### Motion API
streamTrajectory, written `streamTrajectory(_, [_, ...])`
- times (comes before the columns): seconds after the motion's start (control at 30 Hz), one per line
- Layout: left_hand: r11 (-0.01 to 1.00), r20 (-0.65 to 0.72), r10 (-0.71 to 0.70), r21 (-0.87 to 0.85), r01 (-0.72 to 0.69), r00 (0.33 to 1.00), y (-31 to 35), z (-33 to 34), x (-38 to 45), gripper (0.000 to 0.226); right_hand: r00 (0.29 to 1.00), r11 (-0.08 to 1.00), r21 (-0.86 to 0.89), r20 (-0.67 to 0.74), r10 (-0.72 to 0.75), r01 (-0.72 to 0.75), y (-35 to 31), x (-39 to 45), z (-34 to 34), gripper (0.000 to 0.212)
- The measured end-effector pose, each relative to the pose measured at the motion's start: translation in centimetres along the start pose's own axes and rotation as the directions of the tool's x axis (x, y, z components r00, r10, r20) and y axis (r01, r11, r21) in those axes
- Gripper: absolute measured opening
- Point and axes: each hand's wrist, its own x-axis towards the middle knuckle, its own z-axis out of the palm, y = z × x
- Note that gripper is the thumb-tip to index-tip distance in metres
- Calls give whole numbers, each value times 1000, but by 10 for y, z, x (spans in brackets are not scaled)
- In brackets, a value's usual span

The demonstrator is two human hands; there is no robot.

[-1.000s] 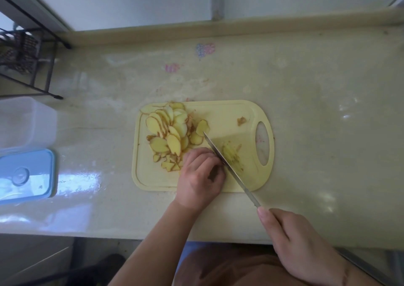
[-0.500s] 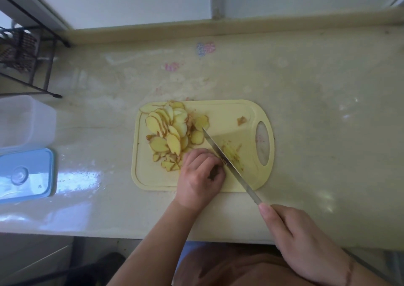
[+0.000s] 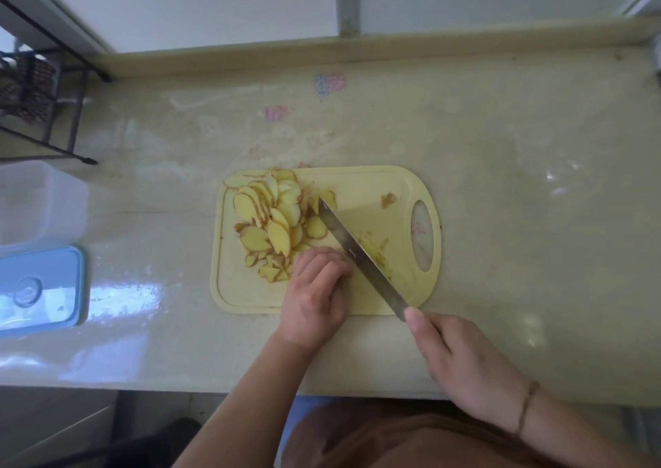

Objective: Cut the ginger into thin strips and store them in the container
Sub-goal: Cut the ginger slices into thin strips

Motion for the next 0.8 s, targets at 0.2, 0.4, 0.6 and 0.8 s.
streamTrajectory(0.2, [958, -179, -261, -172, 231, 949, 3, -4, 5, 27, 993, 999, -40, 118, -21, 26, 17, -13, -38, 79])
streamTrajectory(0.4, [917, -145, -356, -246, 314, 923, 1, -6, 3, 42, 971, 982, -186, 239, 6, 40, 27, -5, -63, 84])
streamTrajectory(0.6, [928, -117, -328, -225, 296, 937, 1, -7, 5, 31, 939, 984, -167, 324, 114, -62, 23, 15, -82, 61])
streamTrajectory(0.8, [941, -87, -305, -181, 286, 949, 1, -6, 6, 24, 894, 973, -148, 390, 221, -176, 18, 41, -105, 63])
